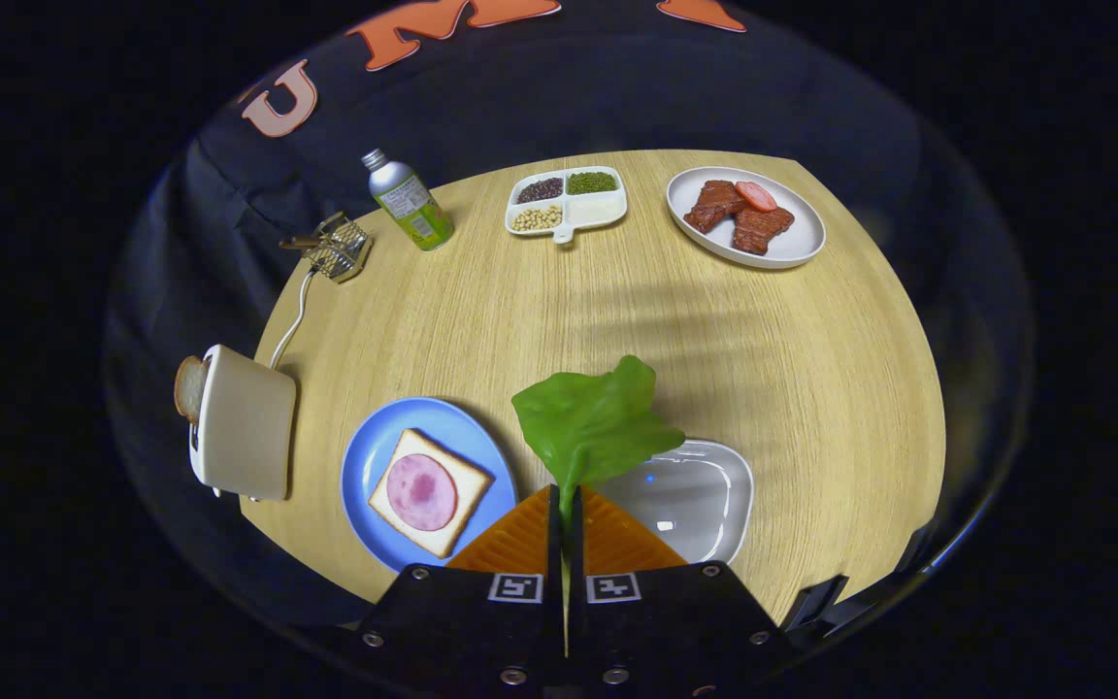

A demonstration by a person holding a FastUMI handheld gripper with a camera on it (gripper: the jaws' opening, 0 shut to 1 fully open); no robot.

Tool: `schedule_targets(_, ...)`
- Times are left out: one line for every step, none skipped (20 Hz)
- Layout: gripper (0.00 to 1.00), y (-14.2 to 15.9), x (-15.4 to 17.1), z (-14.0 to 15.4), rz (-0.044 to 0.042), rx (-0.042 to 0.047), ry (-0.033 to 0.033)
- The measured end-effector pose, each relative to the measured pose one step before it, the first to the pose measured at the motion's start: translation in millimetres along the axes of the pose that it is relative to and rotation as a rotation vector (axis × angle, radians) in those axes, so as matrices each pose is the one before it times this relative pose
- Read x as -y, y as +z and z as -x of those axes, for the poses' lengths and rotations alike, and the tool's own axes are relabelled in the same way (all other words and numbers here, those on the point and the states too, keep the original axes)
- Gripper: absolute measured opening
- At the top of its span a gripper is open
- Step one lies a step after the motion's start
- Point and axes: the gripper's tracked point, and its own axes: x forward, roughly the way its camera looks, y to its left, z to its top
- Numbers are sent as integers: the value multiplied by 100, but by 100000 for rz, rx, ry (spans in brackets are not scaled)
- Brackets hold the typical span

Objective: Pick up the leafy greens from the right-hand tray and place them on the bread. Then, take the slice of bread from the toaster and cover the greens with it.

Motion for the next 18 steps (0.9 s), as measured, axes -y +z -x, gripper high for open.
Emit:
schedule_targets(2,-219,-532,201,405,-235,1263)
schedule_targets(2,-113,-466,0,990,-292,642)
schedule_targets(2,-57,-410,-44,1402,-84,574)
schedule_targets(2,-56,-374,-70,1223,54,380)
schedule_targets(2,-52,-601,32,757,-375,997)
schedule_targets(2,-138,-738,5,445,-81,1360)
schedule_targets(2,1,-719,-57,307,-66,1443)
schedule_targets(2,99,-586,-75,417,-115,1297)
schedule_targets(2,52,-431,-60,200,-151,902)
schedule_targets(2,36,-602,-46,354,-376,1037)
schedule_targets(2,30,-593,-121,317,-302,934)
schedule_targets(2,-61,-605,-101,606,-515,1246)
schedule_targets(2,-90,-596,-114,462,-642,1178)
schedule_targets(3,-156,-609,-222,598,-876,1053)
schedule_targets(2,-104,-449,-207,772,-777,623)
schedule_targets(2,-130,-431,-287,935,-840,316)
schedule_targets(2,-113,-476,-190,720,-804,410)
schedule_targets(2,-56,-478,-167,732,-673,788)
